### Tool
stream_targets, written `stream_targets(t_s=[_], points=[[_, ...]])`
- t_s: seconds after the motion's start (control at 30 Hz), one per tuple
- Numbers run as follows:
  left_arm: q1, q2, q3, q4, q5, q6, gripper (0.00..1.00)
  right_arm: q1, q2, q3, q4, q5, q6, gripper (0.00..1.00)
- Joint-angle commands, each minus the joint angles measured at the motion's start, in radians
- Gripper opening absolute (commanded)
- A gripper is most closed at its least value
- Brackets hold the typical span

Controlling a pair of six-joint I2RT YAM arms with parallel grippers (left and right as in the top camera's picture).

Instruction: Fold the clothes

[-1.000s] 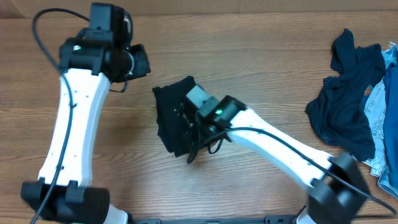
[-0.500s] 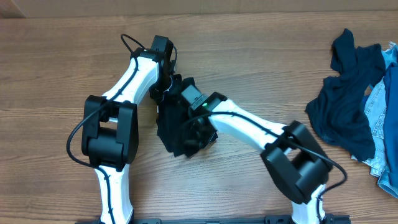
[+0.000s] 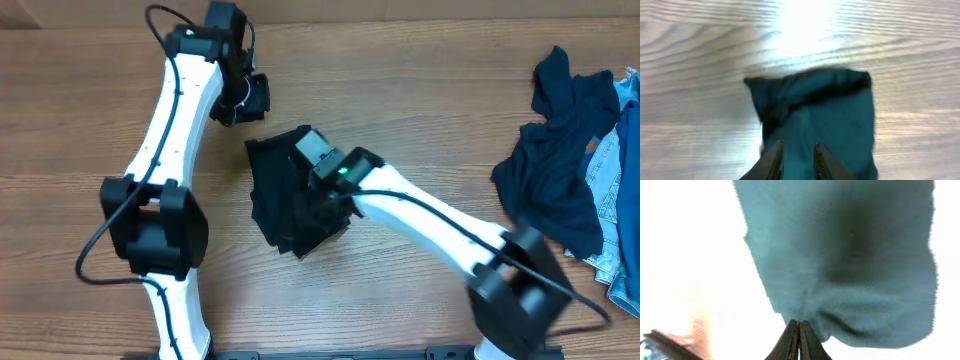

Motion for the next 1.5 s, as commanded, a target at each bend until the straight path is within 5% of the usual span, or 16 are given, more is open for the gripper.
stream_targets(t_s=[0.0, 0.1, 0.37, 0.47, 0.7, 0.83, 1.03, 1.1, 1.3, 1.47], points=[[-0.017, -0.088, 0.028, -0.094, -0.023, 0.014, 0.22, -0.066, -0.089, 0.011, 0.001, 0.061, -0.021, 0.04], [-0.040, -0.087, -0.087, -0.086, -0.019, -0.014, 0.04, -0.123, -0.071, 0.010, -0.005, 0.024, -0.017, 0.04], [-0.111, -0.087, -0.544, 0.313, -0.040, -0.027, 0.05, -0.135, 0.094, 0.009, -0.011, -0.127, 0.037, 0.04], [-0.101, -0.087, -0.618, 0.420, -0.209, -0.027, 0.09, -0.137, 0.182, -0.007, 0.009, -0.126, 0.113, 0.04], [0.011, -0.087, -0.615, 0.549, -0.239, -0.026, 0.18, -0.193, 0.264, -0.069, 0.017, -0.156, 0.171, 0.04], [0.087, -0.087, -0.431, 0.430, -0.238, 0.010, 0.15, -0.195, 0.261, -0.066, 0.025, -0.160, 0.124, 0.04], [0.087, -0.090, -0.035, -0.021, -0.040, -0.017, 0.04, -0.195, 0.015, -0.066, 0.101, -0.146, -0.164, 0.04], [0.085, -0.124, -0.032, -0.114, -0.003, -0.041, 0.04, -0.208, -0.092, -0.066, 0.109, -0.097, -0.168, 0.04], [-0.031, -0.456, -0.048, -0.262, -0.296, -0.144, 0.04, -0.214, -0.144, -0.066, 0.144, -0.097, -0.184, 0.04], [-0.320, -0.615, -0.504, -0.103, -0.291, -0.351, 0.17, -0.216, -0.135, -0.066, 0.256, -0.096, -0.201, 0.04]])
